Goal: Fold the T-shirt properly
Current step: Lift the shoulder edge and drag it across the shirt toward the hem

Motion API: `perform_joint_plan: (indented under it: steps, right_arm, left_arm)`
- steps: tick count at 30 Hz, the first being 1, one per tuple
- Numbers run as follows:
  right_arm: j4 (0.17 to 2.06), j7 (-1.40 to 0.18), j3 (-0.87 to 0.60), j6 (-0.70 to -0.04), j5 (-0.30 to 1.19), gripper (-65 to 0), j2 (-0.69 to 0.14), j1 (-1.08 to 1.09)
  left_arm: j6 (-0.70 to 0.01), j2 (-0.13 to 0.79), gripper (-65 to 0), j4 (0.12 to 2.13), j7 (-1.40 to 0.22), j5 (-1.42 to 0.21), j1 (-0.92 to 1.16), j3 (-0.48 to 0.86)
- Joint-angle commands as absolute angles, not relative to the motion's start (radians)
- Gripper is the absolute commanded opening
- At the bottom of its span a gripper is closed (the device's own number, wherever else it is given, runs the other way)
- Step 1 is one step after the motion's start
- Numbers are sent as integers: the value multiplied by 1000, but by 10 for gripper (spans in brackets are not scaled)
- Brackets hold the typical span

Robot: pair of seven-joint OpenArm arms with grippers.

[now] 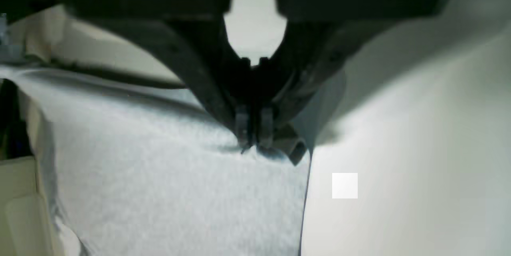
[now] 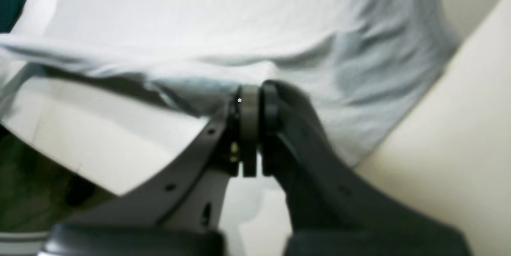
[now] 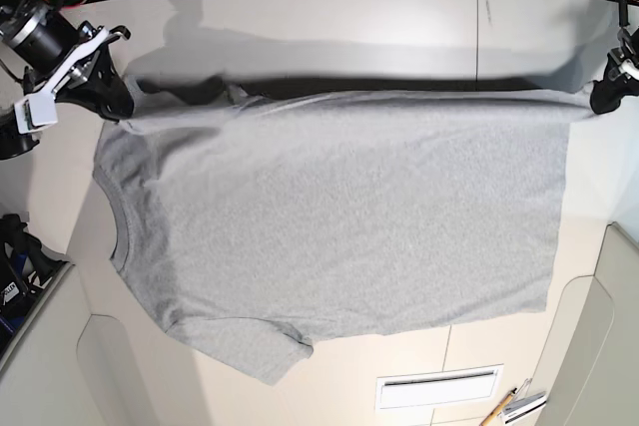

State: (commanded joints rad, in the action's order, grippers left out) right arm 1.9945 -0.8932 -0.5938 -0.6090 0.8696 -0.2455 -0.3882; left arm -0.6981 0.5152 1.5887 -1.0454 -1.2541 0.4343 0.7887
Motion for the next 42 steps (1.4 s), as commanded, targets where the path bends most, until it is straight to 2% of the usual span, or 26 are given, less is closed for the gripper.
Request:
perform_joint_plan:
  steps: [3, 8, 14, 21, 28, 32, 34, 36, 37, 40, 41, 42]
  right_arm:
    - [1900, -893, -559, -609, 850, -650, -255, -293]
    - [1764, -885, -445, -609, 799, -650, -254, -157]
    - [1655, -822, -374, -606, 695, -650, -254, 6]
    - [1457, -816, -294, -606, 678, -650, -254, 185]
    - [1374, -799, -284, -606, 657, -650, -251, 261]
    - [1334, -773, -284, -606, 635, -650, -252, 260]
    - [1299, -729, -284, -605, 632, -615, -252, 260]
    - [1263, -708, -284, -606, 632, -584, -249, 260]
    - [1246, -706, -283, -606, 632, -538, -247, 260]
    - [1218, -707, -281, -606, 637, -327, -246, 260]
    - [1219, -707, -281, -606, 636, -283, -247, 260]
    - [1224, -709, -281, -606, 638, -270, -249, 260]
  left_arm:
    - [-698, 516, -650, 1554, -1037, -1214, 382, 722]
    - [-698, 516, -650, 1483, -908, -1027, 286, 618]
    - [-698, 516, -650, 1418, -886, -975, 187, 615]
    - [-698, 516, -650, 1394, -827, -906, 132, 612]
    - [-698, 521, -650, 1394, -712, -743, 96, 508]
    - [-698, 522, -650, 1394, -710, -730, 57, 505]
    - [-698, 522, -650, 1394, -709, -719, 52, 503]
    - [-698, 521, -571, 1392, -709, -714, 54, 494]
    - [-698, 521, -546, 1391, -710, -703, 54, 487]
    - [-698, 521, -504, 1391, -706, -687, 53, 469]
    - [-698, 521, -457, 1391, -706, -688, 53, 469]
    - [-698, 521, -392, 1391, -708, -693, 54, 469]
